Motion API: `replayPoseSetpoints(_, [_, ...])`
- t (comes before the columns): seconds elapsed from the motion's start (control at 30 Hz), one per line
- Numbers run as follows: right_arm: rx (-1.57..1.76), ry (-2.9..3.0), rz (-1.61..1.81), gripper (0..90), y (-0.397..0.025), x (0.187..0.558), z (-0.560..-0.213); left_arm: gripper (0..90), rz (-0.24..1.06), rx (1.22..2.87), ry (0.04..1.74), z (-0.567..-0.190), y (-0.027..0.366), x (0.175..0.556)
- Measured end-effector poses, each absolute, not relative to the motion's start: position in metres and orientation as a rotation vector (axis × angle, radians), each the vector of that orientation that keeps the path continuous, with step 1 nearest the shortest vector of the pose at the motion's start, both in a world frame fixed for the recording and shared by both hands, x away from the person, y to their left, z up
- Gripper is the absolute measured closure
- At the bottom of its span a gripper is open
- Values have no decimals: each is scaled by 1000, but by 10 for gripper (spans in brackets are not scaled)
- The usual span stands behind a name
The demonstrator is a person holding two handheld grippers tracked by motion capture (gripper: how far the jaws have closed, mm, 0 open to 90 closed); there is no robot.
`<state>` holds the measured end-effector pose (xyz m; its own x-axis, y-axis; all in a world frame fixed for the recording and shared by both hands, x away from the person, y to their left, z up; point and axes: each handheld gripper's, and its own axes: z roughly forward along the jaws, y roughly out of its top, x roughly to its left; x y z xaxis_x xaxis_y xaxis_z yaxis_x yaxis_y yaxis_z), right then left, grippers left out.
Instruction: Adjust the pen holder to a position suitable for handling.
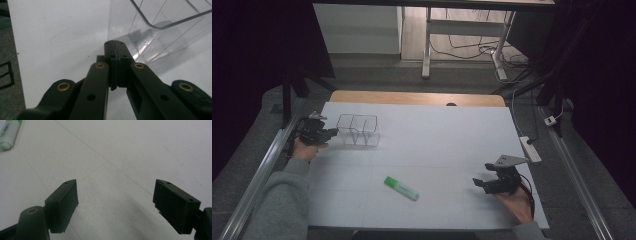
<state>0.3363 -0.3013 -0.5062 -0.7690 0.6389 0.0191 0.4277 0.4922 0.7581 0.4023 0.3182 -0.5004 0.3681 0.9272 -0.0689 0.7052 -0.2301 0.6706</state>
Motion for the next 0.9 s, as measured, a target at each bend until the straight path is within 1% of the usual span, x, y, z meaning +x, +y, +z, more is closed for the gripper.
replayPoseSetpoints(0.7, [899, 2475, 1137, 200, -301, 336, -506, 889, 438, 2000, 1401, -503, 316, 407])
replayPoseSetpoints(0.9, [899, 2473, 1135, 201, -301, 336, -506, 889, 433, 2005, 1367, -499, 310, 407])
